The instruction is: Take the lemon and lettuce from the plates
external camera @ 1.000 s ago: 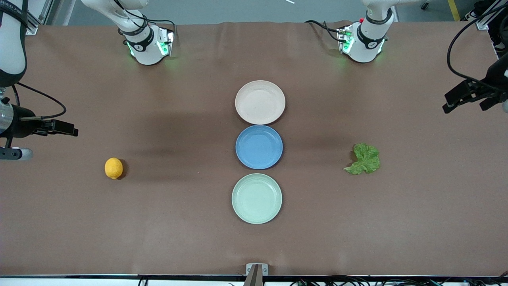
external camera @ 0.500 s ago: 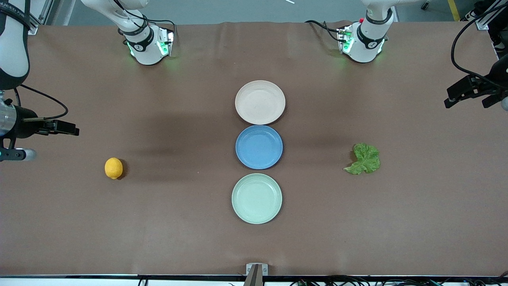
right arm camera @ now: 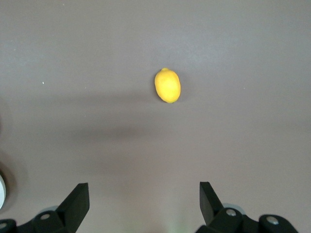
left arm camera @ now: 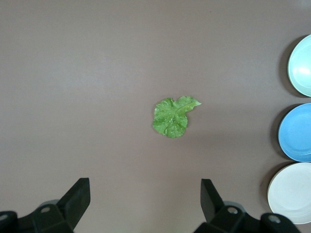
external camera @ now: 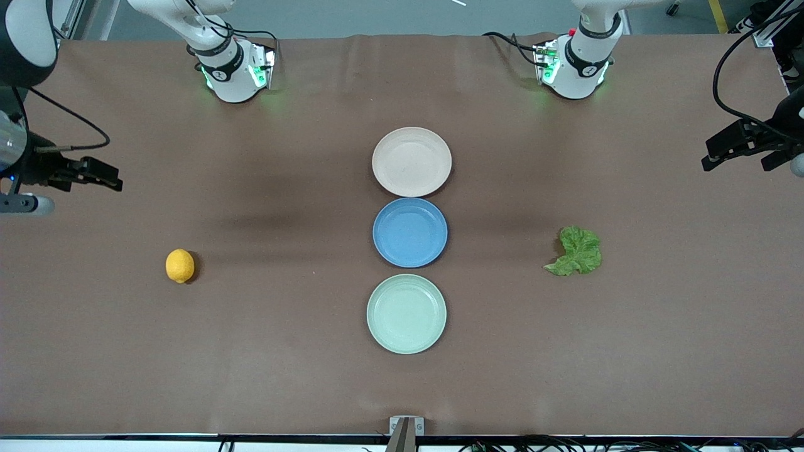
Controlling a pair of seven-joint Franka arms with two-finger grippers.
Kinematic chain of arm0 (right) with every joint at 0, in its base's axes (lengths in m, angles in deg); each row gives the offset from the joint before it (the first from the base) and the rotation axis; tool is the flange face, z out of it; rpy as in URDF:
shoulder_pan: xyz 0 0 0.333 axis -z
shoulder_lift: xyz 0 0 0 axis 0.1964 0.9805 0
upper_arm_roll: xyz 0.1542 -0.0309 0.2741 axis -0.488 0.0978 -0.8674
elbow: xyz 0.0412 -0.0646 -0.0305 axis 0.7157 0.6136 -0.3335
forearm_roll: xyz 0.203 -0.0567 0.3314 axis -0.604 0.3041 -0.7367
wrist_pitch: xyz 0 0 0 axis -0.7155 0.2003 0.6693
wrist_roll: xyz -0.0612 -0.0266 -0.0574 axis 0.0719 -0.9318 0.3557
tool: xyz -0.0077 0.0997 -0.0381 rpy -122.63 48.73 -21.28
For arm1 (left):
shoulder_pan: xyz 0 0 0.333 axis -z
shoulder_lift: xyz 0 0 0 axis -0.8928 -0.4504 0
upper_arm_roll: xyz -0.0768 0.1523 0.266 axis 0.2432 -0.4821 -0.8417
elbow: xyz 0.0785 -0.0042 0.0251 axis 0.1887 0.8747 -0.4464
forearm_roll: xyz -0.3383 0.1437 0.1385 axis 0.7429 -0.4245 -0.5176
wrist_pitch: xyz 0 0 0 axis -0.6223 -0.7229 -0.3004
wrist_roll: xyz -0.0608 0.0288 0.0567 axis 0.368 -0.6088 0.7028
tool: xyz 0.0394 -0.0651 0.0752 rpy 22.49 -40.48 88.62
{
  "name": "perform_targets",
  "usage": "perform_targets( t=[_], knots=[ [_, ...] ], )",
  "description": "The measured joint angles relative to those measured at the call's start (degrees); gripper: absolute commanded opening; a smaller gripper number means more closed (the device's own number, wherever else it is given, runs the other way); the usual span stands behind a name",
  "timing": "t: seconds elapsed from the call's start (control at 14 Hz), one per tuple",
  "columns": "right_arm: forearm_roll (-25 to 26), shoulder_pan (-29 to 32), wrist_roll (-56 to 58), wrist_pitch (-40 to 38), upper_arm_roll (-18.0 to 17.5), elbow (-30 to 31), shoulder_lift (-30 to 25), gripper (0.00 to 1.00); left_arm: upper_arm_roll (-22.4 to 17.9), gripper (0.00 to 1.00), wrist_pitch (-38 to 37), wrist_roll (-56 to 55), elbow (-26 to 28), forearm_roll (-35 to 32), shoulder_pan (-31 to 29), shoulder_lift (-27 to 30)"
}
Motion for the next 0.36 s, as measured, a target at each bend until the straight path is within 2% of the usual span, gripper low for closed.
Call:
perform_targets(
  t=[0.36],
  knots=[
    [-0.01, 0.00, -0.10, 0.36, 0.01, 4.95, -5.85, 1.00, 0.04, 1.00, -0.03, 0.00, -0.05, 0.00, 0.01, 0.00]
  ],
)
